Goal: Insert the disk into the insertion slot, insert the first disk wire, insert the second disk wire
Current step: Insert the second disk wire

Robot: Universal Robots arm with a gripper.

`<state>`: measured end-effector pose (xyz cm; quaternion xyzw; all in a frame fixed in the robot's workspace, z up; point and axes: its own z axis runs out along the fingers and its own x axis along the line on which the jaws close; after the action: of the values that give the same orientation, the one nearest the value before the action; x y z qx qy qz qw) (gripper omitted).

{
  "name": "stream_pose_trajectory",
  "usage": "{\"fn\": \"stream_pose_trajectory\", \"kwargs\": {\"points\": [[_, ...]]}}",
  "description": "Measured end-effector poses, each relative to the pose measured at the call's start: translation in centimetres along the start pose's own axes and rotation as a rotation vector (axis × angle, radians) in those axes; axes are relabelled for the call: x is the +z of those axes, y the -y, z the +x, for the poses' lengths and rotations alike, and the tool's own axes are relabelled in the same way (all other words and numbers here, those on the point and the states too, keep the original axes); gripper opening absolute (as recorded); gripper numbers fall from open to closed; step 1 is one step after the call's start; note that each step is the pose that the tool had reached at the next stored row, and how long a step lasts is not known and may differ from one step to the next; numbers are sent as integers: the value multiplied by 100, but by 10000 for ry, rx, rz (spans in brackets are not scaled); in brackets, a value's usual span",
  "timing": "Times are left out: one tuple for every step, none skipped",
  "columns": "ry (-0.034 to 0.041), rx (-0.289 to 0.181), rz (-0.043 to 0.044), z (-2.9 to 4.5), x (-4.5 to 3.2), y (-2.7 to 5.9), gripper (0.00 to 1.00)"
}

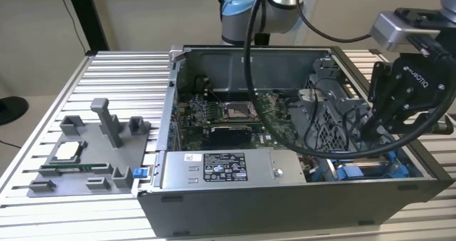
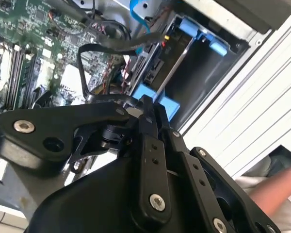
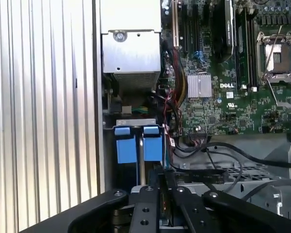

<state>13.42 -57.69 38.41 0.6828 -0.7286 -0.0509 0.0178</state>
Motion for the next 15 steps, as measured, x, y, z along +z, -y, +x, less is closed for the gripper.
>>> {"fn": "stream_pose_trajectory", "kwargs": {"points": [[0, -1, 12, 16, 1, -22, 0], [0, -1, 19, 35, 2, -40, 0], [2, -2, 26, 55, 3, -52, 0], [2, -2, 34, 71, 3, -58, 0], [3, -4, 57, 85, 3, -65, 0], [6, -6, 102, 99, 3, -72, 0], [10, -8, 153, 112, 3, -79, 0], [12, -11, 205, 123, 3, -82, 0], [14, -13, 258, 133, 3, -85, 0], [21, -18, 355, 137, 6, -87, 0], [30, -25, 494, 137, 10, -89, 0], [38, -32, 626, 138, 14, -90, 0], [48, -38, 750, 139, 19, -90, 0], [60, -44, 859, 139, 22, -90, 0], [73, -50, 974, 139, 24, -89, 0]]}}
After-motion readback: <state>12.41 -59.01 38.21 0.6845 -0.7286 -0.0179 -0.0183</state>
